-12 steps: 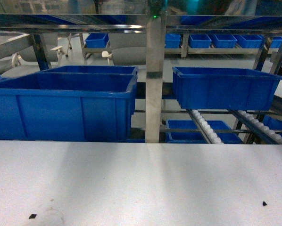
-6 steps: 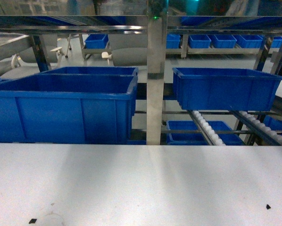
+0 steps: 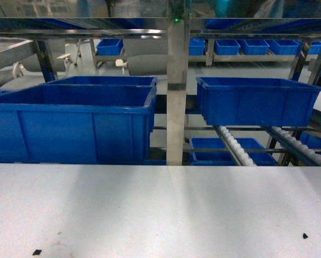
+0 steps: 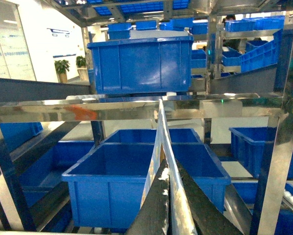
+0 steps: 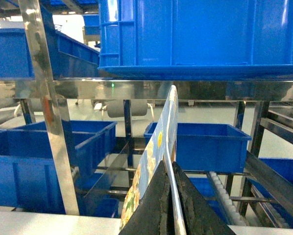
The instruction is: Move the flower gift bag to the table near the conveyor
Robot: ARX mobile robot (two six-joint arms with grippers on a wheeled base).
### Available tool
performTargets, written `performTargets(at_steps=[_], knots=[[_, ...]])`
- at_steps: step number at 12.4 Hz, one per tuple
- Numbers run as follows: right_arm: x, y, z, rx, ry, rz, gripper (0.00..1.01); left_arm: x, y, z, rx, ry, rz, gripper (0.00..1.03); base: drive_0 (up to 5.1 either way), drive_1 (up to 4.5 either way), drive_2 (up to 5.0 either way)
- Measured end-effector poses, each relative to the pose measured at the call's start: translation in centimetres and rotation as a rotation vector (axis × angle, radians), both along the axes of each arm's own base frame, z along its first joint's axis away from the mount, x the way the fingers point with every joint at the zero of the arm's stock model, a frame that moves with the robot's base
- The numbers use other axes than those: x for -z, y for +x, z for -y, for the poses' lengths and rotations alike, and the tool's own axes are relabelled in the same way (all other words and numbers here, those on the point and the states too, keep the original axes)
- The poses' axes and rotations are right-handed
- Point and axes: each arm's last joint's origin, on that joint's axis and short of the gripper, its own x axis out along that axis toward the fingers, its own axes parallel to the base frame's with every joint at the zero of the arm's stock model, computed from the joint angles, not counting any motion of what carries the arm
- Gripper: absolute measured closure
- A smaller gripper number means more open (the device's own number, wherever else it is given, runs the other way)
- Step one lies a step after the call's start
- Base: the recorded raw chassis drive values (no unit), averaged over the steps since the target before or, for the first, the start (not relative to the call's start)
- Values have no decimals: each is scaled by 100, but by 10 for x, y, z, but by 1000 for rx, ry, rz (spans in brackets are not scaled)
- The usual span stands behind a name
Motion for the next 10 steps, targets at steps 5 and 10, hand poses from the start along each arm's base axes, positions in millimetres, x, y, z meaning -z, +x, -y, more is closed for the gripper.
performTargets(at_steps=[5, 10], knots=[[11, 25, -3, -41, -20, -17, 99, 0, 0, 0, 0, 0, 0, 101, 0, 0, 0], [50, 89, -12, -126, -26, -167, 99, 0, 0, 0, 0, 0, 0, 101, 0, 0, 0]])
